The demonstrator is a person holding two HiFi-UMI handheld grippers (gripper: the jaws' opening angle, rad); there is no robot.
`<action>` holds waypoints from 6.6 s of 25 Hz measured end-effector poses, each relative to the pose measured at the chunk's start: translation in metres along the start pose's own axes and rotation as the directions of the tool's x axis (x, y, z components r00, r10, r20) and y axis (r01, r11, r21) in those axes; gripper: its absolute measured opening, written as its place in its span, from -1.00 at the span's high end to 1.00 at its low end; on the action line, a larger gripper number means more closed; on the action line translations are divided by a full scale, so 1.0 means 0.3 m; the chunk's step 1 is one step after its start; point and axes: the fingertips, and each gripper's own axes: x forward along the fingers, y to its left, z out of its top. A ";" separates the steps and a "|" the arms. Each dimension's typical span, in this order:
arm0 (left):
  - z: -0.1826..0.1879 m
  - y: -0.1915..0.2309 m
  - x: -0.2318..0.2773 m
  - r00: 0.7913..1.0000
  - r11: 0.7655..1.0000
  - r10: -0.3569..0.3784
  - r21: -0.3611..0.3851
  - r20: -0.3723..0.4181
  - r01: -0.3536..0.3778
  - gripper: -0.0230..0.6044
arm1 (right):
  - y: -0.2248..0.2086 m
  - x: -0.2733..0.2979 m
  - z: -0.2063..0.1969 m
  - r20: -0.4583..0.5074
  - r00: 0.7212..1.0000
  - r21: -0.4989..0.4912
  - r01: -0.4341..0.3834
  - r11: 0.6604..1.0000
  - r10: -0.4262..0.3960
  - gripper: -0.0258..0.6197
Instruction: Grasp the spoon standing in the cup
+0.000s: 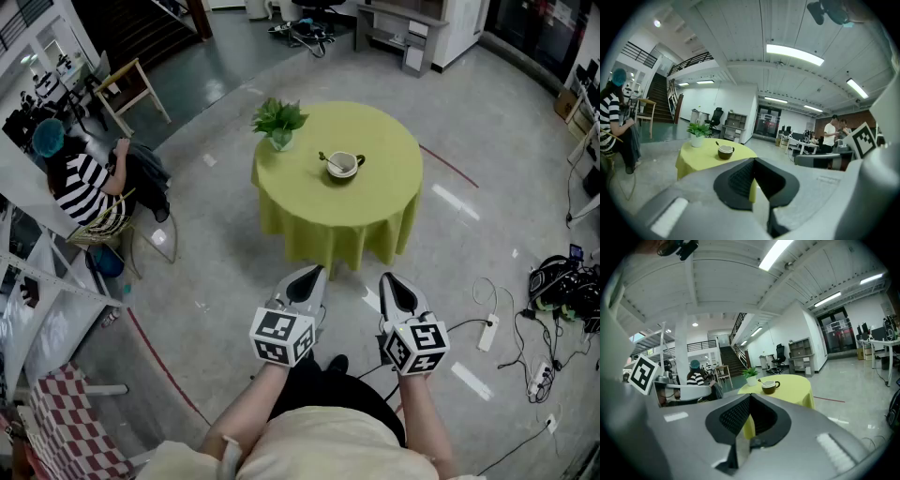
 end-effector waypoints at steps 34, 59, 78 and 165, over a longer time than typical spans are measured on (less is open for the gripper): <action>0.087 0.210 0.293 0.999 0.999 0.027 -0.035 -0.024 -0.028 0.54 | -0.171 0.254 0.044 -0.033 0.999 0.058 -0.003 0.998 0.005 0.91; 0.149 0.651 0.814 0.989 0.995 -0.034 -0.093 -0.146 0.021 0.44 | -0.363 0.843 0.150 -0.098 0.989 0.113 0.118 0.987 -0.107 0.91; 0.030 0.729 1.011 0.967 0.984 -0.026 -0.175 -0.253 -0.020 0.42 | -0.490 0.945 0.110 -0.153 0.980 0.148 0.153 0.977 -0.131 0.91; 0.318 0.595 0.752 0.998 0.985 0.044 -0.167 -0.047 -0.051 0.79 | -0.369 0.844 0.249 -0.055 0.998 0.048 0.013 0.999 -0.010 0.91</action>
